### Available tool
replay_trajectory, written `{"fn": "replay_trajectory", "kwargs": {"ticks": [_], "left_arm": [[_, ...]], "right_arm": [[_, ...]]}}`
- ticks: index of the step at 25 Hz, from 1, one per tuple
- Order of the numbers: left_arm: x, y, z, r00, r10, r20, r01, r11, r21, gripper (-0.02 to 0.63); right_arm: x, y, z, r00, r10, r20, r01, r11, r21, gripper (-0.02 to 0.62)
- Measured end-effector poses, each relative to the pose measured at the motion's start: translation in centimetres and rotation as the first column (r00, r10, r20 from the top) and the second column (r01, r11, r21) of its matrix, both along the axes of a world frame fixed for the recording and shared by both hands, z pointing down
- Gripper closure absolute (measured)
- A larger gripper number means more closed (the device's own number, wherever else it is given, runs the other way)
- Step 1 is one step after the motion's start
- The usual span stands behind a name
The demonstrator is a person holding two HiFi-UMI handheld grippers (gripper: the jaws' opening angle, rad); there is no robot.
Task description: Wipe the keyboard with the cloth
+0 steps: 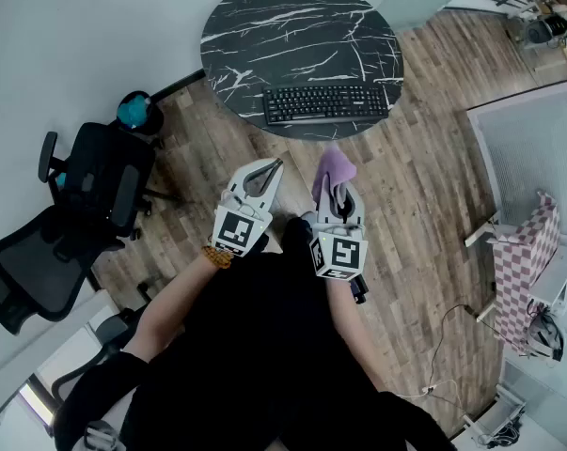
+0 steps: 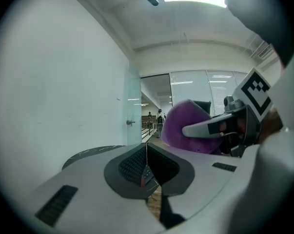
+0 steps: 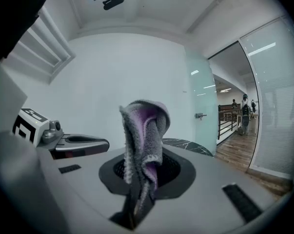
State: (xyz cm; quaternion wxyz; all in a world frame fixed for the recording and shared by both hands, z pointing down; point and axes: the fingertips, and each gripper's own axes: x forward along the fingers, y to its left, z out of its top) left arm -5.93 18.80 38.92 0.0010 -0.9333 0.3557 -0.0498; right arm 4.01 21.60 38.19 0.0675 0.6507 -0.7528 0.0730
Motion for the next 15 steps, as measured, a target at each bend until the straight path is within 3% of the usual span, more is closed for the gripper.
{"fn": "replay_trajectory", "kwargs": {"ticks": [7, 15], "left_arm": [[3.0, -1.6, 0.1, 0.999, -0.026, 0.038, 0.026, 1.000, -0.002, 0.588], [6.0, -3.4, -1.1, 0.989, -0.105, 0.104, 0.105, 0.994, 0.005, 0.588]], "right_arm": [[4.8, -1.4, 0.9, 0.999, 0.012, 0.046, -0.010, 0.999, -0.038, 0.528], [10.1, -5.3, 1.4, 0.990, -0.057, 0.126, 0.064, 0.997, -0.053, 0.528]]}}
